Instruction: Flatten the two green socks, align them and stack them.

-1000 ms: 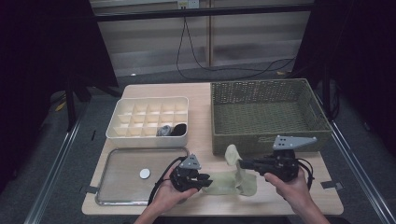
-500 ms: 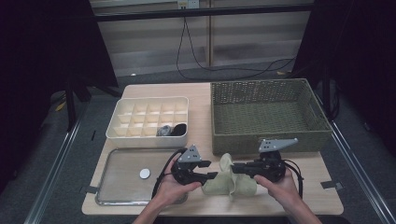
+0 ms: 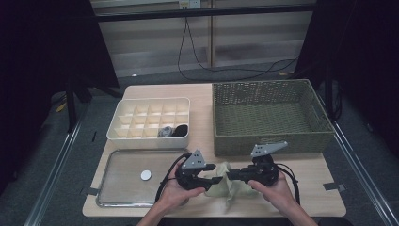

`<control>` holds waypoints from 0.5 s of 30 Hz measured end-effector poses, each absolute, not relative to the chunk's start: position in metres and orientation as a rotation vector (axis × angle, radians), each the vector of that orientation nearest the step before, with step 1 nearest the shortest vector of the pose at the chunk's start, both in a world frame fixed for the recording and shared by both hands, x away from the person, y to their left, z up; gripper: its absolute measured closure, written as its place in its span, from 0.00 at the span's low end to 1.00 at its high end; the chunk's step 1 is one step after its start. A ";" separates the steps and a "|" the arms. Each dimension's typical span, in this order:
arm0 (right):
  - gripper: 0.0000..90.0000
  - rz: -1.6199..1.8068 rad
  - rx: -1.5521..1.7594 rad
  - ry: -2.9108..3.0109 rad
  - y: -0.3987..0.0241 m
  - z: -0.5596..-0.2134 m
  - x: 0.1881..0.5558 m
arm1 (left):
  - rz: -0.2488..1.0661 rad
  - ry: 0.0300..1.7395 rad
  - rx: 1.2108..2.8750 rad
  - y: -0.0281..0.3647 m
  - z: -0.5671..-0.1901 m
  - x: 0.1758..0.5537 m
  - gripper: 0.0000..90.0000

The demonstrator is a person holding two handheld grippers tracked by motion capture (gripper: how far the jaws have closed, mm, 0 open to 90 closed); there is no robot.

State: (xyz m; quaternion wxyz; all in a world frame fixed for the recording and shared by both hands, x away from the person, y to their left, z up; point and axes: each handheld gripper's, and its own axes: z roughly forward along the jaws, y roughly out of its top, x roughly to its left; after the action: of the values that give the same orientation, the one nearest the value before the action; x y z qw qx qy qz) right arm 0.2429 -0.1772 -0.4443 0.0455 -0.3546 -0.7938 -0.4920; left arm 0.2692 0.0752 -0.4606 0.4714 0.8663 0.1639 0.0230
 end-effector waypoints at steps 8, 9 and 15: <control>0.98 -1.487 -1.088 -2.425 -0.179 -0.447 0.242 | 0.047 0.363 2.129 0.076 -0.460 0.268 0.86; 0.98 -1.484 -1.088 -2.429 -0.179 -0.447 0.242 | 0.036 0.358 2.127 0.076 -0.460 0.269 0.89; 0.97 -1.512 -1.109 -2.421 -0.186 -0.444 0.243 | -0.007 0.368 2.120 0.077 -0.459 0.270 0.97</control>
State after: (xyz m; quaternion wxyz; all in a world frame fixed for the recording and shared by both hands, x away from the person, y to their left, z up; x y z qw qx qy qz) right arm 0.2430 -0.1857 -0.4436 0.0398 -0.3619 -0.7899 -0.4934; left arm 0.2696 0.0767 -0.4592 0.4748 0.8671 0.1505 -0.0029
